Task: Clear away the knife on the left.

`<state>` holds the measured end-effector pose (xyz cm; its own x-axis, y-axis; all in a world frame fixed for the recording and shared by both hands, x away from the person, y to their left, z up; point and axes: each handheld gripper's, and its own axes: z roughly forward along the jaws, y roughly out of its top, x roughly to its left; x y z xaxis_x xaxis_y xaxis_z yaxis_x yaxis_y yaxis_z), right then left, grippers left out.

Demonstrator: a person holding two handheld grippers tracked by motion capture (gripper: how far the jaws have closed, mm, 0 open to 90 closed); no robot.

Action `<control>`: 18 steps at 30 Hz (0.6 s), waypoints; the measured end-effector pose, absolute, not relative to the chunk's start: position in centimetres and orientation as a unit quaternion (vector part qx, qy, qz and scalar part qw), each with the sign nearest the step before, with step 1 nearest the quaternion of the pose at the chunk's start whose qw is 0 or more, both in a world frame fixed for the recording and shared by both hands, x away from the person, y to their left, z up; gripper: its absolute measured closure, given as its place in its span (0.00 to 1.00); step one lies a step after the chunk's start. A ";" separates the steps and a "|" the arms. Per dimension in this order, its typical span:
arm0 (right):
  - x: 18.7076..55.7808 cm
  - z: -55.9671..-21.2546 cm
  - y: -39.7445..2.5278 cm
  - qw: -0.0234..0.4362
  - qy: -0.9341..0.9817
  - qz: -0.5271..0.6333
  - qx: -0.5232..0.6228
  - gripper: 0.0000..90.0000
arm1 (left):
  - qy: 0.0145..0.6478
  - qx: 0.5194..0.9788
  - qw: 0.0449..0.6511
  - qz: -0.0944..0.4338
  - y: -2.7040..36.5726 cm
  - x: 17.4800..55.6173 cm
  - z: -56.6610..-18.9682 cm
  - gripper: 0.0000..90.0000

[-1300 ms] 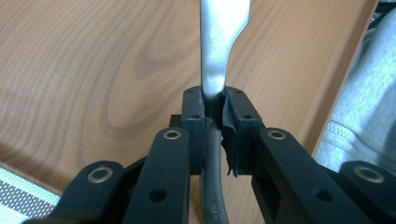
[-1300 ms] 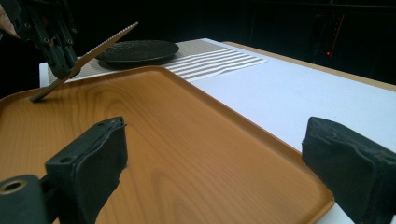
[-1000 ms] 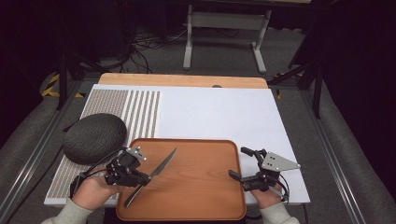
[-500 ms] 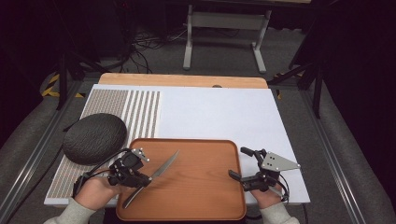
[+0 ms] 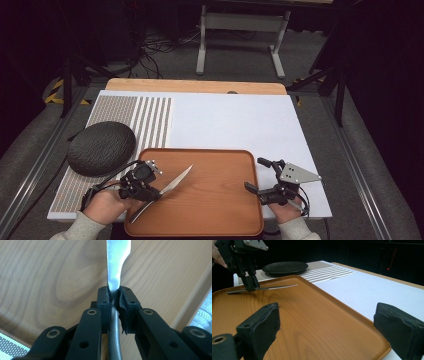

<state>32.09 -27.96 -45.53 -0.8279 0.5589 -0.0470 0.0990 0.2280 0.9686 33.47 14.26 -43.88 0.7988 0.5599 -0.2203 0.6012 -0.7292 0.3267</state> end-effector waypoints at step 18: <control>32.1 -45.5 -28.0 0.194 0.757 0.585 0.217 0.08 | 0.313 0.932 0.179 -0.050 13.8 33.6 -44.5 0.88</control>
<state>32.14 -27.97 -45.54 -0.8304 0.5557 -0.0403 0.1017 0.2224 0.9696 33.56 13.80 -44.53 0.7996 0.5646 -0.2046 0.6002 -0.7403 0.3027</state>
